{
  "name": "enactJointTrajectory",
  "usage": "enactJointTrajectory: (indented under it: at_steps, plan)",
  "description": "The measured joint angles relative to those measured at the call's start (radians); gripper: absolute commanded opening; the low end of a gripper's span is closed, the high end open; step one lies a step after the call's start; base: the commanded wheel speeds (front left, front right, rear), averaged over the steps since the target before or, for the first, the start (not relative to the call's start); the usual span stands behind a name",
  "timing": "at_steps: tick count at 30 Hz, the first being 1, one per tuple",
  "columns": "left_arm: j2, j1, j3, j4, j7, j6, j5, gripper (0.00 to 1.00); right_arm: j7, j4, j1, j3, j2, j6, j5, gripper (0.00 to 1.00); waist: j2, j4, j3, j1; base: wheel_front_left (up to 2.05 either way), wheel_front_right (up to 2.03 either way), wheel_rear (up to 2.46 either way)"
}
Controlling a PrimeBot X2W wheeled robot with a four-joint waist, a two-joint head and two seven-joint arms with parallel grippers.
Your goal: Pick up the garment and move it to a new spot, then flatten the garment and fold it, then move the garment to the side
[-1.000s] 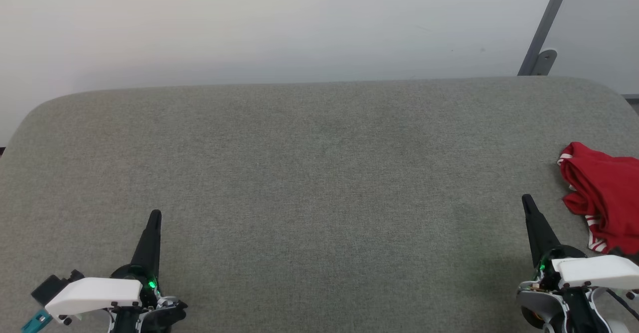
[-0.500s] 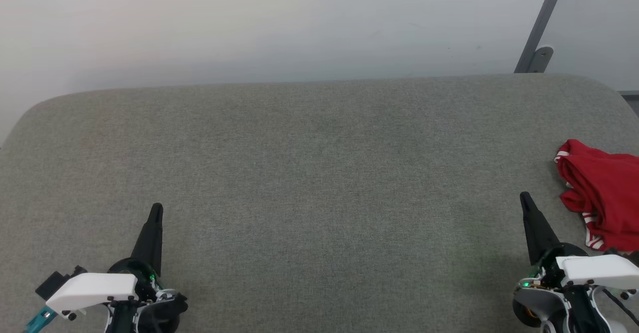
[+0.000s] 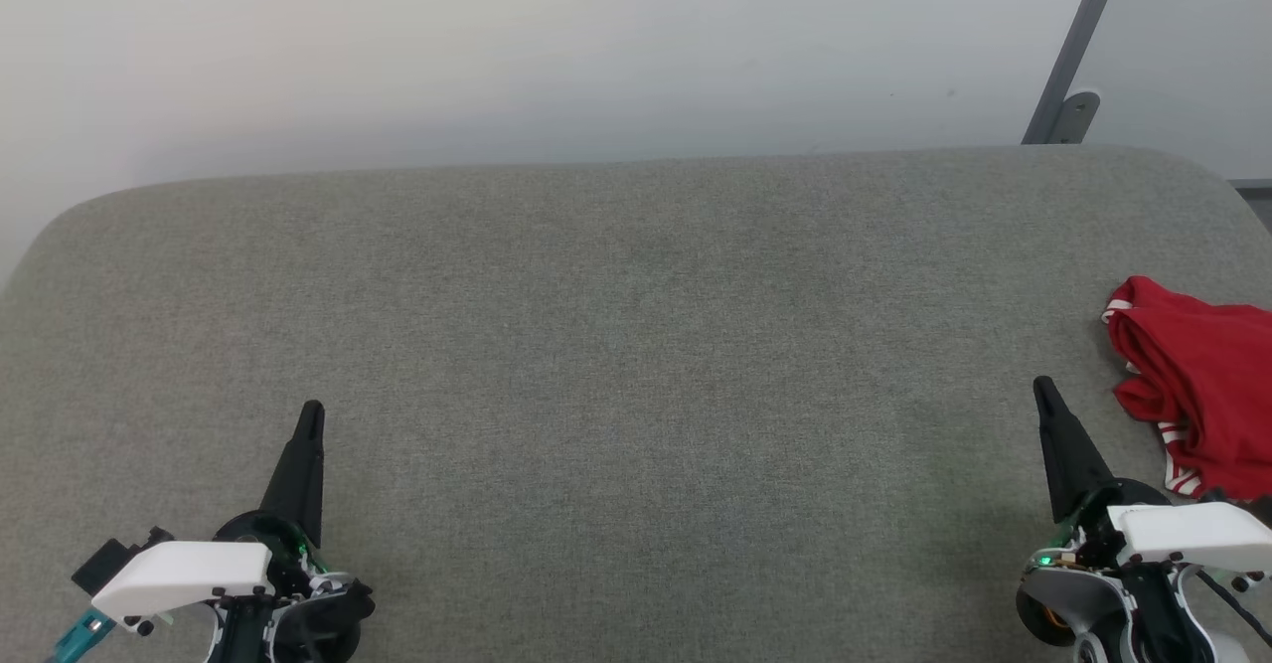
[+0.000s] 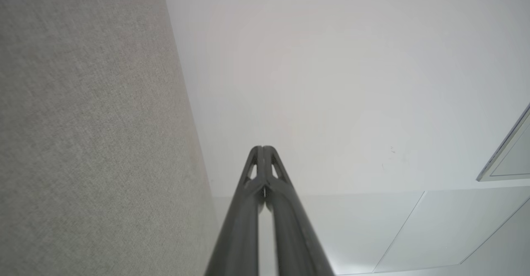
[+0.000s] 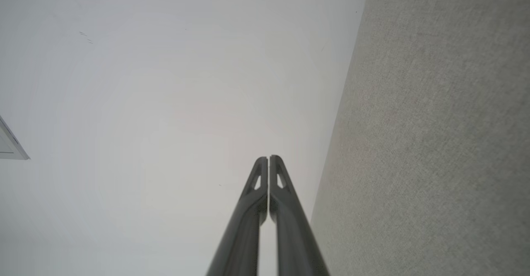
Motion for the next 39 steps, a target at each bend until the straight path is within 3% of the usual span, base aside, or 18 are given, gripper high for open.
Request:
enactJointTrajectory:
  at_steps: [39]
  plan:
    - [-0.002, 0.000, 0.002, 0.000, 0.003, 0.000, 0.000, 0.00, 0.000, 0.000, 0.000, 0.000, 0.000, 0.000, 0.000, 0.00, 0.0000, 0.000, 0.000, 0.0000, 0.00, 0.00, 0.00]
